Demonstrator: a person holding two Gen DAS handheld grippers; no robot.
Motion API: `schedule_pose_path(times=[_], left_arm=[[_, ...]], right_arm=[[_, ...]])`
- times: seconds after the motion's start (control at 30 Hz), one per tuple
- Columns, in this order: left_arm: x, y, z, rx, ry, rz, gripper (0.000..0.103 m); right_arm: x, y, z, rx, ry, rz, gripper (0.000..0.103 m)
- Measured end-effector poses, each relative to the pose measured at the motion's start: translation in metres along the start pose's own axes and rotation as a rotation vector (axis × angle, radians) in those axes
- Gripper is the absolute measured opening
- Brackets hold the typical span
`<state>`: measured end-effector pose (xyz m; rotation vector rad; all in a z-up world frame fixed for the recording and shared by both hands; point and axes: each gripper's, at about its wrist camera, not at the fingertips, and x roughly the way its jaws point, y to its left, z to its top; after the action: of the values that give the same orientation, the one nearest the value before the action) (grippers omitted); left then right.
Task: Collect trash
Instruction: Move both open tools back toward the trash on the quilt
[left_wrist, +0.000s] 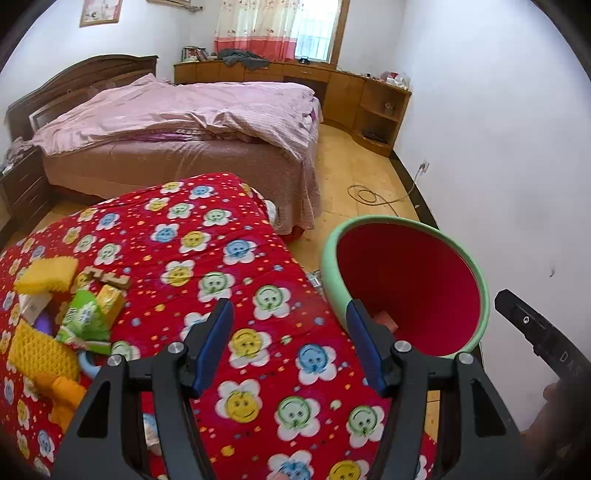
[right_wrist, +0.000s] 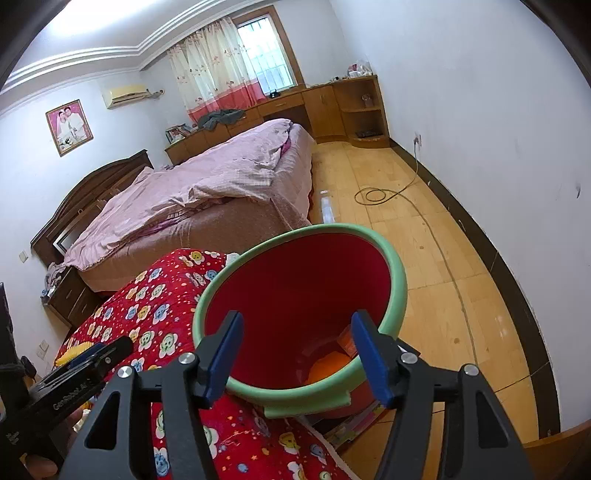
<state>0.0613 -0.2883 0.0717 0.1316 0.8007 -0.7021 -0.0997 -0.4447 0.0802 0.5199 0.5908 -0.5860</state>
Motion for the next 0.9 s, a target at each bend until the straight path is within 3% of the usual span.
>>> schedule_pose_path(times=[0.3, 0.67, 0.9], left_arm=[[-0.032, 0.032, -0.008, -0.053, -0.032, 0.026, 0.063], [-0.066, 0.083, -0.031, -0.124, -0.034, 0.073, 0.063], [-0.084, 0.123, -0.053, -0.187, -0.031, 0.145, 0.064]], right_arm=[[-0.015, 0.023, -0.003, -0.036, -0.007, 0.049, 0.065], [-0.028, 0.065, -0.016, -0.057, -0.01, 0.178, 0.069], [-0.029, 0.101, -0.033, -0.116, 0.008, 0.244, 0.071]])
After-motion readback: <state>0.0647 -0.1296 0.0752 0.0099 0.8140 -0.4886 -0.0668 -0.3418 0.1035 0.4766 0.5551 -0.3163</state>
